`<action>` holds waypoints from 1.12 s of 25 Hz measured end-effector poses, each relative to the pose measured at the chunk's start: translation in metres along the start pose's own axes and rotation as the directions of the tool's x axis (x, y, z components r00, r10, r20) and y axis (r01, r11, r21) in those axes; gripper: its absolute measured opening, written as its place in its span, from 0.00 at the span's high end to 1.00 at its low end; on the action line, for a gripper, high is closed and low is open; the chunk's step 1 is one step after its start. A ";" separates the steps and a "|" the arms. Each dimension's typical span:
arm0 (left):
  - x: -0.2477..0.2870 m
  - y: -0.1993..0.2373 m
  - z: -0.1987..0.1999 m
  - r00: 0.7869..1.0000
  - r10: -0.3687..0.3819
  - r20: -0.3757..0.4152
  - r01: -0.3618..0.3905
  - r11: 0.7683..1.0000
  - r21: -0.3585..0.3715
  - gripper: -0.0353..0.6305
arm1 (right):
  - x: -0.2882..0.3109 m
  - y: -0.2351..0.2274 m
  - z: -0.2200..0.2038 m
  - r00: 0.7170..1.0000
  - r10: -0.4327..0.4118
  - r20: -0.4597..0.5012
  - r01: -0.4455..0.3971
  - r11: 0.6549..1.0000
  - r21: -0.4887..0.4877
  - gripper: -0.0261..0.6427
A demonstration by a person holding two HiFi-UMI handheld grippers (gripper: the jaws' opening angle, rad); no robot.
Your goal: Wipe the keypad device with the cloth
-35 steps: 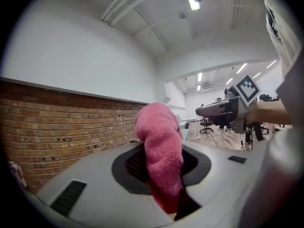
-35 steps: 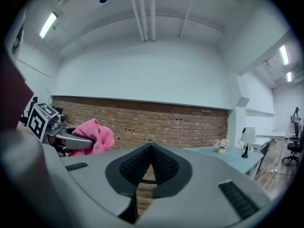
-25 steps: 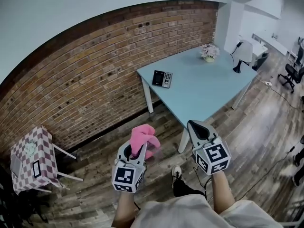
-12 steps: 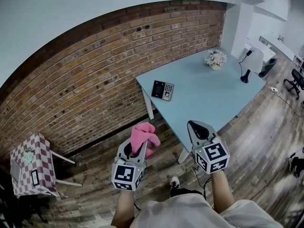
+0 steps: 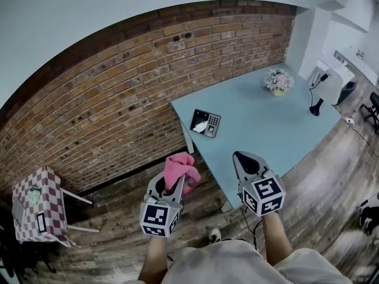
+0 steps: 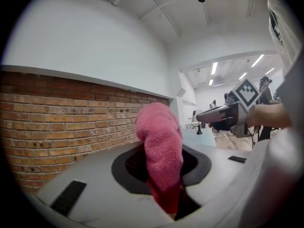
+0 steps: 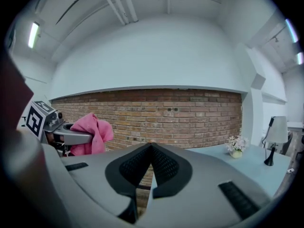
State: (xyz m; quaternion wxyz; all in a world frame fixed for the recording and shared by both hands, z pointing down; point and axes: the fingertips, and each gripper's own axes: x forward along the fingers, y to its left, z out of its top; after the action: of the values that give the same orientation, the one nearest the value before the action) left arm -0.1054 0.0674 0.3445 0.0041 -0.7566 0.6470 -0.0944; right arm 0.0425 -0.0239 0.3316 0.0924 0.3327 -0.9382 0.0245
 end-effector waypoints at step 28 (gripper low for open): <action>0.159 0.067 -0.001 0.999 -0.033 -0.029 0.034 0.999 0.030 0.74 | 0.114 -0.085 -0.030 0.994 0.015 -0.107 -0.011 0.999 0.046 0.91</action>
State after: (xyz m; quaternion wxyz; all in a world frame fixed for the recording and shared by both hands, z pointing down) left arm -0.1476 -0.0987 0.3586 0.0048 -0.7658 0.6327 -0.1152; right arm 0.0140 -0.1570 0.3812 0.1349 0.3268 -0.9332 0.0644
